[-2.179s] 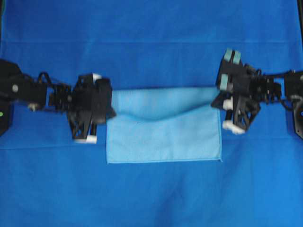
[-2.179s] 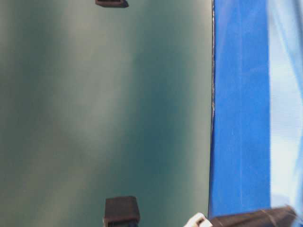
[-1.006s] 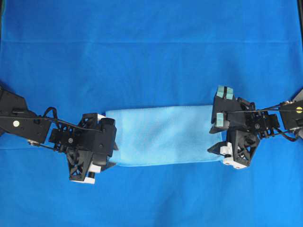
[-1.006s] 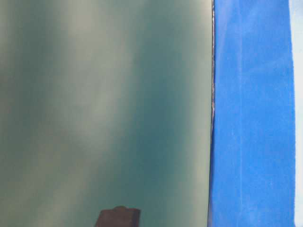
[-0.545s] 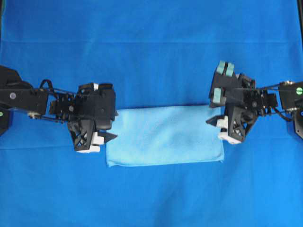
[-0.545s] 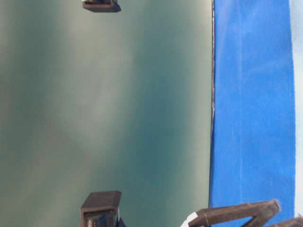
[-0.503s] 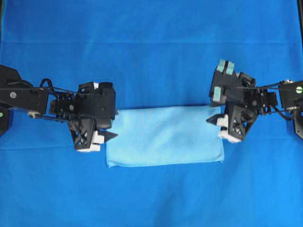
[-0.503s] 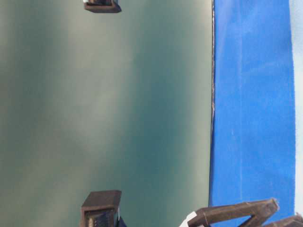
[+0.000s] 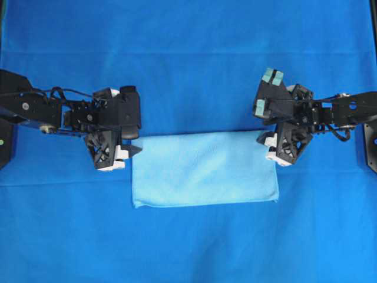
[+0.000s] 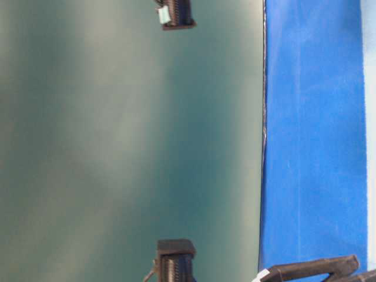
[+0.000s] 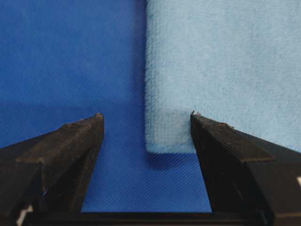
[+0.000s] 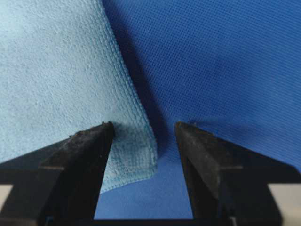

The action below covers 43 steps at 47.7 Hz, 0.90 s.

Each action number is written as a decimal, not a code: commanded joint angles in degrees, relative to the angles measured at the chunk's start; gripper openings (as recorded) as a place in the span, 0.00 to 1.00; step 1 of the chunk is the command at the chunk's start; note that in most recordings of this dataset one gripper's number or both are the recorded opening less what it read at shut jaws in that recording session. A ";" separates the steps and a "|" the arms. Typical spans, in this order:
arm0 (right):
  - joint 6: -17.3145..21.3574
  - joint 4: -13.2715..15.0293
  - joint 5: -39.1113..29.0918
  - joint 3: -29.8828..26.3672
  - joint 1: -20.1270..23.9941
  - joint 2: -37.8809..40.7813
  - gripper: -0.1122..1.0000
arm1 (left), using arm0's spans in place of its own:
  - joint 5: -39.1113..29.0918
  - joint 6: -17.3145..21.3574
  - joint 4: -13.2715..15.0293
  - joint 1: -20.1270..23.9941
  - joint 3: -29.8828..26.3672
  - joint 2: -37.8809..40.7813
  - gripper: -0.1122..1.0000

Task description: Fold the light blue towel.

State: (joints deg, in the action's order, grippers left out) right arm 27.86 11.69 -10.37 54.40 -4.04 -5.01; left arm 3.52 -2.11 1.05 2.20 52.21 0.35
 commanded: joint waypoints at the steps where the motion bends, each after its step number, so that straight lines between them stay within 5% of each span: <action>1: -0.09 0.18 1.05 -0.44 -0.26 0.62 0.63 | 0.79 0.09 0.09 0.09 0.26 -0.53 0.74; 16: 0.00 0.18 0.88 -0.18 -0.26 1.58 0.63 | 0.53 0.09 0.09 0.09 0.44 -0.35 0.68; 22: 0.00 0.18 0.79 -0.18 -0.26 1.58 0.61 | -0.44 0.00 0.09 0.00 0.00 -0.09 0.51; 33: 0.00 0.18 0.70 -0.09 -0.09 1.49 0.12 | -4.22 0.35 0.09 -0.53 -0.44 0.00 0.12; 43: 0.09 0.18 0.70 -0.18 -0.18 1.41 0.12 | -4.57 0.35 0.09 -0.70 -0.62 -0.09 0.12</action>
State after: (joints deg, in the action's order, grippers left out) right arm 27.95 11.78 -9.58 54.49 -4.04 -3.16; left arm -0.88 -1.76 1.05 1.67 52.38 0.70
